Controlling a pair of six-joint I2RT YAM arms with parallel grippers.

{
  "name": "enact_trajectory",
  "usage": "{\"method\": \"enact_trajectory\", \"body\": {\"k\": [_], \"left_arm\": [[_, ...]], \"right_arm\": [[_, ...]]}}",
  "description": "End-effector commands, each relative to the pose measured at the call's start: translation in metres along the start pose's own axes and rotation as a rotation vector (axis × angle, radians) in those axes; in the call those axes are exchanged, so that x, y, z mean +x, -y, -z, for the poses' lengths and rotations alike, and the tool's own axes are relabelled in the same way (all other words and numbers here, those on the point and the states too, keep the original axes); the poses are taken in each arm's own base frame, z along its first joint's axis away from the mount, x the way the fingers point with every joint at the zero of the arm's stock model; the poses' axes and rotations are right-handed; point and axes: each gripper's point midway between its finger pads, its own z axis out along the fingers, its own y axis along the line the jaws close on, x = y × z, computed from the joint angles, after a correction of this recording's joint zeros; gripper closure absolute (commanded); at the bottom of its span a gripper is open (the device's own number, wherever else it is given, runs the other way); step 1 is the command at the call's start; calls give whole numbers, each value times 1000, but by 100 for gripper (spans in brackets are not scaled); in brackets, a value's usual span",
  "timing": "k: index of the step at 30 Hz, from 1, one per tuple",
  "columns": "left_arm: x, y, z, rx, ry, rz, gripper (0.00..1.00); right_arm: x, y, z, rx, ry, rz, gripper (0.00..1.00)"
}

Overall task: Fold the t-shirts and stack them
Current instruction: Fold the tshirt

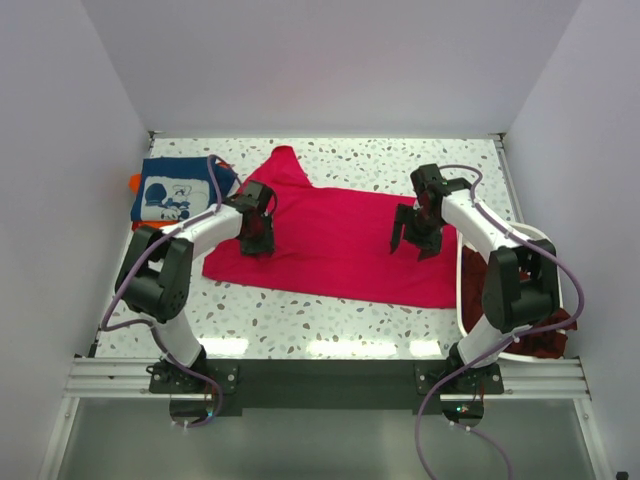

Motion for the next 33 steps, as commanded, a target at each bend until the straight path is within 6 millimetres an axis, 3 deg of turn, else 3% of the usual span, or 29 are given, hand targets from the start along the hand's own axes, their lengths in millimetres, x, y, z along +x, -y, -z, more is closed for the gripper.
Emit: {"method": "enact_trajectory", "body": {"k": [1,7,11,14,22,33], "left_arm": [[0,9,5,47,12,24,55],[3,13,3,55,-1,28,71],[2,15,4,57,1,30,92],[-5,17,7,52,13,29,100],[-48,44,2,42,30,-78,100],[-68,71,-12,-20,-4,-226,100]], "right_arm": [[0,-3,11,-15,19,-7,27],[1,-2,11,-11,11,9,27],[1,-2,11,-9,10,23,27],[-2,-3,12,-10,10,28,27],[-4,-2,8,3,-16,52,27],[-2,-3,-3,4,-53,62,27]]}}
